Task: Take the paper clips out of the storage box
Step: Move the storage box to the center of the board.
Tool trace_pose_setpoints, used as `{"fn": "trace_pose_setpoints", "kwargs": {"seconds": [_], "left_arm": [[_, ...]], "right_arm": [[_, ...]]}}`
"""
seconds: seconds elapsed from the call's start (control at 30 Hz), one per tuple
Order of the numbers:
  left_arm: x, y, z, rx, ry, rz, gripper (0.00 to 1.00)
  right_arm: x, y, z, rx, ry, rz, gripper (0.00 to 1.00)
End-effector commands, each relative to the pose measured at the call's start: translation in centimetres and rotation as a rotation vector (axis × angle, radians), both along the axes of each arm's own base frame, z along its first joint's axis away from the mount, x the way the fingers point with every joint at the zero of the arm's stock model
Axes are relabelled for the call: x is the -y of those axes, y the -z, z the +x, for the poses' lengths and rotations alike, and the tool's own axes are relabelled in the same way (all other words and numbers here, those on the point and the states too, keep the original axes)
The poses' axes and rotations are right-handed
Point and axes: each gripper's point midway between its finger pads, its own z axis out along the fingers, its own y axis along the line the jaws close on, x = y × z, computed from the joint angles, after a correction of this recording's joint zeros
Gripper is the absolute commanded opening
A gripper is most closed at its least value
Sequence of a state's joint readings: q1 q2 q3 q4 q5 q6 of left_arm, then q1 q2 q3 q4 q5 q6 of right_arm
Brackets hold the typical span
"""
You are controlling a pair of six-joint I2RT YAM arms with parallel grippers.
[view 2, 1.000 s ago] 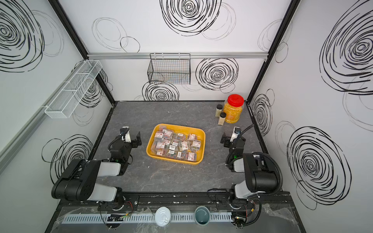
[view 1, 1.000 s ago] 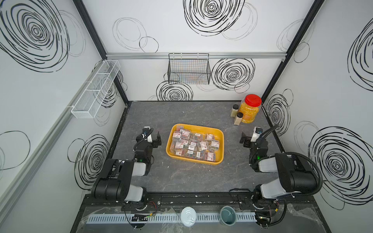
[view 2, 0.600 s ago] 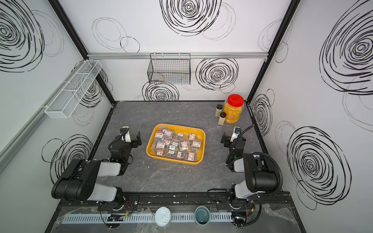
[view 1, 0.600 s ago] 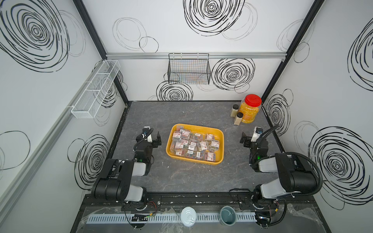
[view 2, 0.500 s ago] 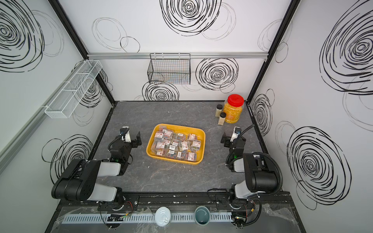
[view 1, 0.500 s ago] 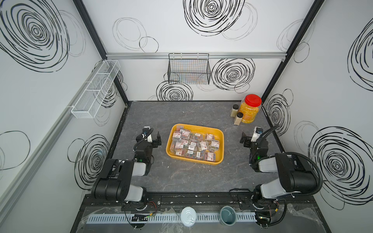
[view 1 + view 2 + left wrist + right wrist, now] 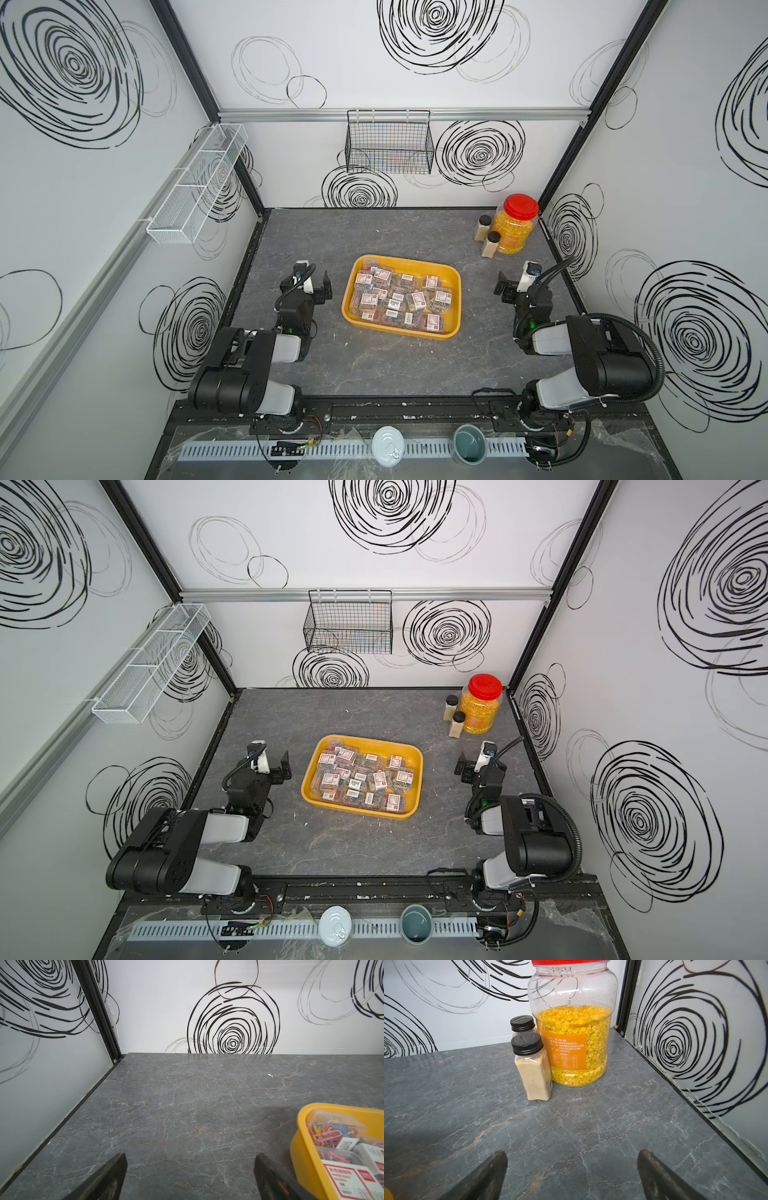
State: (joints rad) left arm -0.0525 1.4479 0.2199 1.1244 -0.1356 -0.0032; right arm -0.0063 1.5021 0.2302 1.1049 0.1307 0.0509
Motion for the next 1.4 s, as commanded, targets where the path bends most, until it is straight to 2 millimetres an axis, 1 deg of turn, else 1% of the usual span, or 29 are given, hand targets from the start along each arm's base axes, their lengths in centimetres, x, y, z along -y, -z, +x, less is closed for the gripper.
{"fn": "trace_pose_setpoints", "kwargs": {"seconds": [0.0,0.1,0.17,0.23,0.3,0.37,0.43,0.5,0.57,0.63,0.7,0.73,0.8,0.87,0.9,0.93,0.97,1.0,1.03,1.07,1.13,1.23,1.27,1.37], "left_arm": [[0.2,-1.8,0.7,0.069,0.003,0.009,0.99],[0.1,-1.8,0.7,0.069,0.007,0.003,0.99],[0.2,-1.9,0.7,0.073,0.003,0.008,0.99],[0.6,-2.3,0.3,0.088,0.002,0.026,0.99],[1.1,-3.2,-0.4,0.098,-0.015,0.066,0.99],[1.4,-4.1,-1.1,0.093,-0.032,0.078,0.99],[1.5,-5.0,-1.3,0.071,-0.044,0.04,0.99],[1.7,-5.8,-1.6,0.069,-0.038,0.012,0.99],[2.3,-7.4,-2.9,0.142,-0.031,0.003,0.99],[3.2,-8.9,-4.8,0.238,0.007,-0.024,0.99],[3.9,-10.0,-6.2,0.286,0.043,-0.086,0.99],[3.9,-10.1,-6.7,0.272,0.043,-0.141,0.99],[3.0,-9.6,-7.2,0.196,-0.015,-0.265,0.99],[1.9,-8.7,-7.7,0.139,-0.088,-0.293,0.99],[0.6,-7.8,-8.2,0.126,-0.162,-0.319,0.99],[-0.9,-6.7,-8.7,0.126,-0.251,-0.357,0.99],[-2.2,-5.3,-9.2,0.129,-0.32,-0.414,0.99],[-2.9,-4.2,-9.4,0.128,-0.343,-0.457,0.99],[-3.3,-3.7,-9.2,0.116,-0.334,-0.494,0.99],[-3.3,-3.5,-8.9,0.103,-0.301,-0.521,0.99],[-3.7,-2.6,-8.7,0.092,-0.3,-0.573,0.99],[-3.9,-2.2,-8.2,0.071,-0.317,-0.567,0.99],[-3.8,-2.1,-8.0,0.065,-0.32,-0.556,0.99],[-3.4,-2.1,-7.8,0.042,-0.34,-0.517,0.99]], "right_arm": [[-0.1,-1.1,0.5,0.044,0.001,-0.014,1.0],[-0.2,-1.2,0.4,0.046,-0.001,-0.017,1.0],[-0.6,-1.4,0.2,0.059,-0.009,-0.035,1.0],[-0.7,-1.7,-0.2,0.076,-0.008,-0.045,1.0],[-0.6,-2.3,-0.7,0.101,0.001,-0.046,1.0],[-0.6,-3.4,-1.2,0.126,0.015,-0.06,1.0],[-0.6,-4.2,-1.6,0.101,0.046,-0.061,1.0],[-0.1,-4.4,-1.7,0.061,0.084,-0.001,1.0],[0.1,-5.1,-2.1,0.073,0.092,0.025,1.0],[0.2,-6.0,-2.8,0.115,0.102,0.062,1.0],[-0.1,-7.0,-3.1,0.136,0.085,0.104,1.0],[0.0,-7.6,-3.3,0.133,0.093,0.154,1.0],[0.0,-8.1,-3.4,0.093,0.106,0.298,1.0],[-1.1,-8.8,-3.4,0.059,0.038,0.388,1.0],[-1.8,-8.9,-3.4,0.052,-0.002,0.415,1.0],[-2.1,-8.9,-3.5,0.046,-0.017,0.434,1.0],[-1.7,-8.3,-3.8,0.033,0.012,0.462,1.0],[-0.9,-7.3,-4.2,0.007,0.071,0.495,1.0],[-0.3,-6.6,-4.6,-0.011,0.107,0.515,1.0],[-0.2,-6.3,-4.9,-0.015,0.099,0.528,1.0],[-1.4,-6.3,-5.3,0.004,0.0,0.567,1.0],[-2.6,-6.0,-5.7,0.006,-0.042,0.656,1.0],[-3.2,-5.9,-5.6,-0.015,-0.067,0.665,1.0],[-6.1,-5.4,-5.2,-0.125,-0.143,0.652,1.0]]}}
